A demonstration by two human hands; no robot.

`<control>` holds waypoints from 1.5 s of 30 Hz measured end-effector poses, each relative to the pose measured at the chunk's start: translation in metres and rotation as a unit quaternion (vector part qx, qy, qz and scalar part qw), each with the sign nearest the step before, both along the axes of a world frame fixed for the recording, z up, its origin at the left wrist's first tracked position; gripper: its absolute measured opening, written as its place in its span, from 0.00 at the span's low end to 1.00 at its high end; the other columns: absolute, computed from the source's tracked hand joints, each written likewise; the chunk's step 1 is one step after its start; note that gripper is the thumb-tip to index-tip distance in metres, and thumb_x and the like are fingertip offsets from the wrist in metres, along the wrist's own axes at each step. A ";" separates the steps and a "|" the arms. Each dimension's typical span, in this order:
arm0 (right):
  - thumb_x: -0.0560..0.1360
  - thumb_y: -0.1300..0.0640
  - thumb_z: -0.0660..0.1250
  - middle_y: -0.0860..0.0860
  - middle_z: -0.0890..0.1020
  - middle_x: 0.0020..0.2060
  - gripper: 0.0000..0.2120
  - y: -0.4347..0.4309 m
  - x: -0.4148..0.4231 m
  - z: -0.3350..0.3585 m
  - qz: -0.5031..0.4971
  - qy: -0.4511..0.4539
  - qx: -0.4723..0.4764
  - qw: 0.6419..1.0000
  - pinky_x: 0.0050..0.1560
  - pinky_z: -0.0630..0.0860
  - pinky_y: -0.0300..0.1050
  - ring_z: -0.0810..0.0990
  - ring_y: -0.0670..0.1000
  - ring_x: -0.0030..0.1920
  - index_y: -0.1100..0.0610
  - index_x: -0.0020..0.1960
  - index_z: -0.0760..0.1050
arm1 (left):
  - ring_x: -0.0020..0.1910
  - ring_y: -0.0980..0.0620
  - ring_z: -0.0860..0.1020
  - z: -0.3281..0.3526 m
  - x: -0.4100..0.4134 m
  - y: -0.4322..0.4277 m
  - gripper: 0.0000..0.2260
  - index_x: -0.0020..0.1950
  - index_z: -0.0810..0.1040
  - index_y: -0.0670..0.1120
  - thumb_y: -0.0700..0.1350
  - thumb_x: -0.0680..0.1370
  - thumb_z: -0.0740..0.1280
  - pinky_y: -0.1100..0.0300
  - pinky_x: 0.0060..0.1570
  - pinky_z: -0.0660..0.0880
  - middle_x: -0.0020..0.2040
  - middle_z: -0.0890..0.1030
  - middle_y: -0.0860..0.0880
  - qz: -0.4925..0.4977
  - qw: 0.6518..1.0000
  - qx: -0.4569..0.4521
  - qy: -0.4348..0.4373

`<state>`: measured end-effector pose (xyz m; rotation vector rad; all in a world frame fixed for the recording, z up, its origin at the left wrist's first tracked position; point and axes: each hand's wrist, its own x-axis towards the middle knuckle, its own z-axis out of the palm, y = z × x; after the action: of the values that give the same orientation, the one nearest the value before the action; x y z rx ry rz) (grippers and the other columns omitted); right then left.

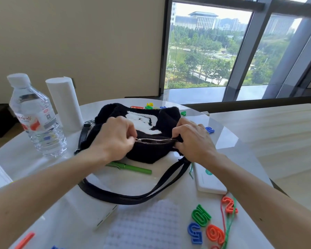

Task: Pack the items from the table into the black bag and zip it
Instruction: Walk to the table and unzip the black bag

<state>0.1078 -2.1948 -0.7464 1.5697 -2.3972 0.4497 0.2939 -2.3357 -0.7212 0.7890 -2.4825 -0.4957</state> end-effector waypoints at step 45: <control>0.77 0.54 0.63 0.54 0.79 0.45 0.04 -0.070 0.037 0.033 0.038 -0.020 -0.028 0.999 0.47 0.74 0.53 0.77 0.61 0.47 0.51 0.50 0.76 | 0.55 0.47 0.71 -0.025 0.048 0.011 0.17 0.53 0.79 0.49 0.58 0.83 0.55 0.49 0.60 0.69 0.52 0.75 0.48 -0.157 0.941 -0.062 -0.293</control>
<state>0.1444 -2.2644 -0.7134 1.6474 -2.3391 0.5629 0.3423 -2.3244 -0.7462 0.5405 -3.1848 -0.2203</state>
